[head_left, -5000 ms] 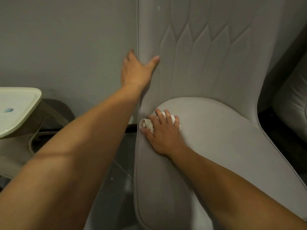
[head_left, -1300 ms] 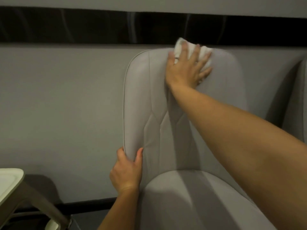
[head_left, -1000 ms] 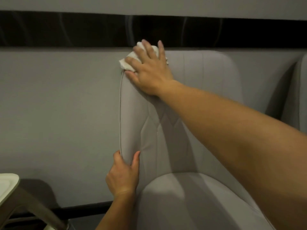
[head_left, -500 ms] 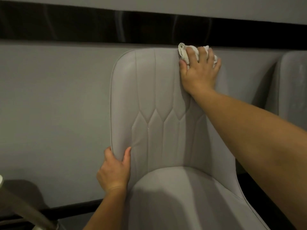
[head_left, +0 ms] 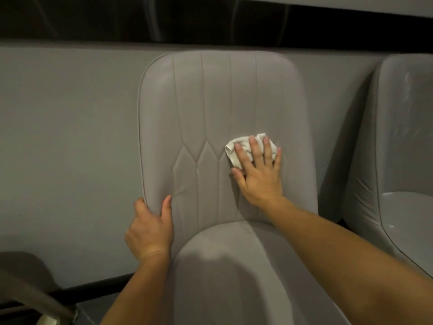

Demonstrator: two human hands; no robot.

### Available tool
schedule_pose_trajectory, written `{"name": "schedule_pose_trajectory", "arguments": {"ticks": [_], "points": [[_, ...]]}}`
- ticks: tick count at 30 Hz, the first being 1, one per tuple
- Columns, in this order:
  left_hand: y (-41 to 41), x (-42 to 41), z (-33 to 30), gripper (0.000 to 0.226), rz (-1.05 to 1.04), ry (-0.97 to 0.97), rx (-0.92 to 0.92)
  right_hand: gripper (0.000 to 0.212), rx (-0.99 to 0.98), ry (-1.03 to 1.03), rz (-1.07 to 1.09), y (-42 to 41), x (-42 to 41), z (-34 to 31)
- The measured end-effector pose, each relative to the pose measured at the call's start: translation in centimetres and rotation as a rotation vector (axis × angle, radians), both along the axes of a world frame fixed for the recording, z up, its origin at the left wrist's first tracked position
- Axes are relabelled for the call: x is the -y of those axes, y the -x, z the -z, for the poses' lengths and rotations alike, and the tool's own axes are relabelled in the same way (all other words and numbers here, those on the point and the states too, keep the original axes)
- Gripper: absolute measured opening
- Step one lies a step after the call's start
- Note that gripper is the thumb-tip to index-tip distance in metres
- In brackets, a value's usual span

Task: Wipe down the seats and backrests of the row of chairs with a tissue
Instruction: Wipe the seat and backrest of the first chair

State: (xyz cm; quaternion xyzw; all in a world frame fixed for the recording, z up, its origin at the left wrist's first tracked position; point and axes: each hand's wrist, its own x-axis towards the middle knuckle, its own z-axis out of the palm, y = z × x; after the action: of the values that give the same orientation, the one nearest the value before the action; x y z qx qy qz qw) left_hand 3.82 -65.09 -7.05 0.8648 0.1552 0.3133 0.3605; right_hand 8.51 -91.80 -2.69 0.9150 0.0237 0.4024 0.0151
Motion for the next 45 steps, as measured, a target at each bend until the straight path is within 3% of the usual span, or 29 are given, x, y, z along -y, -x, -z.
{"name": "schedule_pose_trajectory", "arguments": {"ticks": [5,11,13,17,20,24,30,35,39,42,45], "points": [[0.0,0.1,0.0,0.075,-0.006,0.012,0.019,0.064,0.052,-0.095,-0.041,-2.9,-2.5,-5.6],[-0.1,0.1,-0.1,0.075,-0.010,-0.013,-0.004,0.058,0.195,-0.165,-0.119,-6.9,-12.2,-15.6],[-0.2,0.1,-0.2,0.076,-0.010,-0.010,-0.011,0.058,0.169,-0.139,-0.201,-6.7,-15.7,-15.6],[-0.1,0.0,-0.2,0.076,0.003,-0.025,-0.011,0.050,0.234,0.038,-0.383,-5.0,-18.2,-9.6],[-0.1,0.0,-0.2,0.074,0.020,-0.033,0.002,0.049,0.286,0.119,-0.480,-4.9,-17.1,-8.7],[-0.3,-0.4,0.2,0.073,-0.008,-0.056,0.005,0.047,0.321,0.456,-0.488,-6.0,-11.6,-10.2],[-0.3,-0.2,0.6,0.073,0.001,-0.030,0.036,0.046,0.292,0.528,-0.165,-4.0,2.8,-9.3],[-0.3,-0.2,0.5,0.072,0.009,-0.013,0.021,0.057,0.141,0.329,0.089,-0.9,7.7,-6.1],[-0.2,0.0,0.3,0.071,0.007,0.012,0.026,0.053,0.192,-0.208,0.255,-1.3,2.1,-5.2],[-0.1,0.1,0.0,0.070,0.025,0.013,0.035,0.052,0.227,-0.571,0.205,-2.5,-4.8,-4.9],[-0.1,-0.1,-0.1,0.070,0.019,0.004,0.009,0.051,0.204,-0.609,-0.053,-3.1,-12.0,-4.2]]}}
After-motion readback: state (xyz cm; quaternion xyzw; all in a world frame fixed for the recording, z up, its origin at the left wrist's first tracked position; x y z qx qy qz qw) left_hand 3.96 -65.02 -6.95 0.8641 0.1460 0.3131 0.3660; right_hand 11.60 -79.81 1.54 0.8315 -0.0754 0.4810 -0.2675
